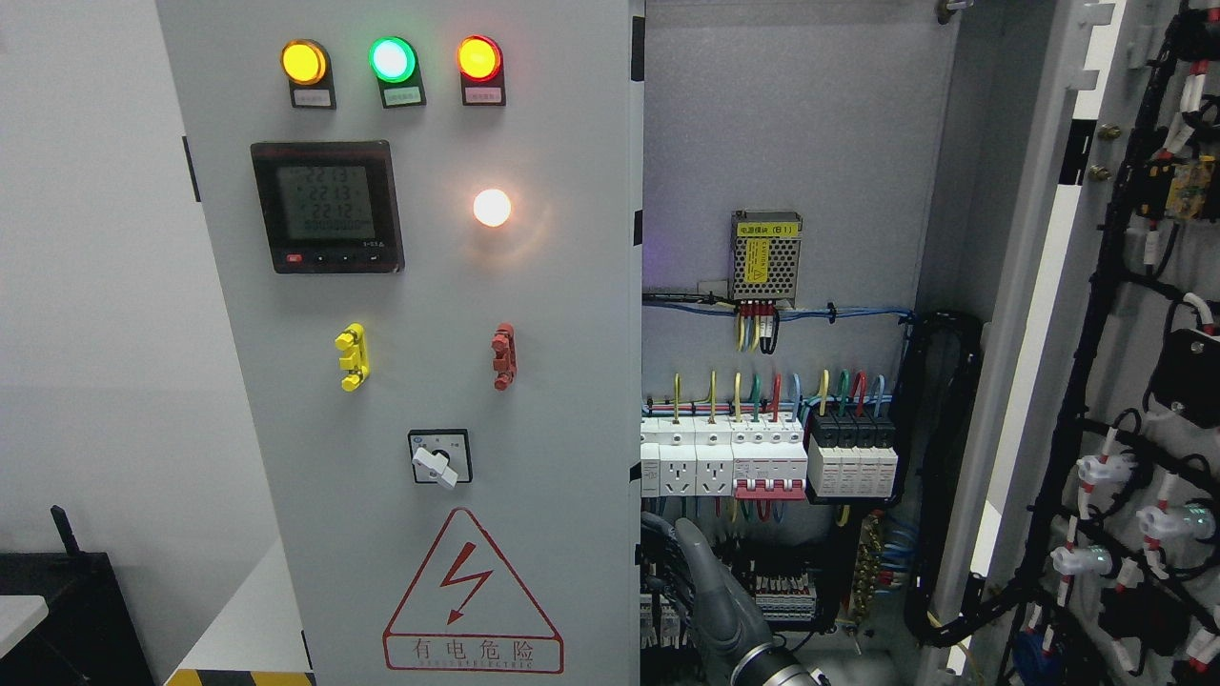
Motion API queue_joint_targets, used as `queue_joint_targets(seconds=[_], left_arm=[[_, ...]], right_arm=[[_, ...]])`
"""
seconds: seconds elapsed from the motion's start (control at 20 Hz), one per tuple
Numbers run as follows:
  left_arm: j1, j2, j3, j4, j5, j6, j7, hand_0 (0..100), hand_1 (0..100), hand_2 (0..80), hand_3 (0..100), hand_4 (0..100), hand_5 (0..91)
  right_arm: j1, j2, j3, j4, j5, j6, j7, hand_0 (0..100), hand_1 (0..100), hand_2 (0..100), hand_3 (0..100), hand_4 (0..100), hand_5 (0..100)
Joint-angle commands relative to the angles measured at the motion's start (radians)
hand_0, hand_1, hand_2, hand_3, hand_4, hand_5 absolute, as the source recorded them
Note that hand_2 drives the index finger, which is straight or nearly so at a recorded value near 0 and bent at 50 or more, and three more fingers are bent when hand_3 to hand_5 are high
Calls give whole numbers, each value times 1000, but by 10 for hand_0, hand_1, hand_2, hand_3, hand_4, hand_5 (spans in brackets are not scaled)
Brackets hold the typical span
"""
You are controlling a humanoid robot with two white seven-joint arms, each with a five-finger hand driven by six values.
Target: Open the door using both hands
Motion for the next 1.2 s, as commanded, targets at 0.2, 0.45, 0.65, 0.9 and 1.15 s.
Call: queue_joint_targets(seconds=[0.2, 0.45, 0.65, 0.9, 1.15], left_arm=[[0, 0, 14, 0, -11, 0, 0, 0, 0, 0, 0, 31, 0], [0, 0, 14, 0, -11, 0, 0, 0, 0, 0, 0, 31, 0], [0, 0, 14, 0, -11, 0, 0, 0, 0, 0, 0, 31, 0], [0, 0, 14, 0, -9, 0, 2, 0, 0, 0, 0, 31, 0], [0, 0, 14, 0, -9, 0, 0, 0, 0, 0, 0, 31, 0]], right_arm=[[-31, 6, -1, 49, -1, 0, 21, 106, 0, 0, 0, 0, 0], [-29, 1, -3, 47, -1, -3, 32, 106, 0, 0, 0, 0, 0], [-31, -2, -13, 49, -2, -9, 42, 106, 0, 0, 0, 0, 0], [-31, -2, -17, 44, -2, -7, 75, 106, 0, 0, 0, 0, 0], [-40, -2, -18, 47, -2, -7, 76, 106, 0, 0, 0, 0, 0]])
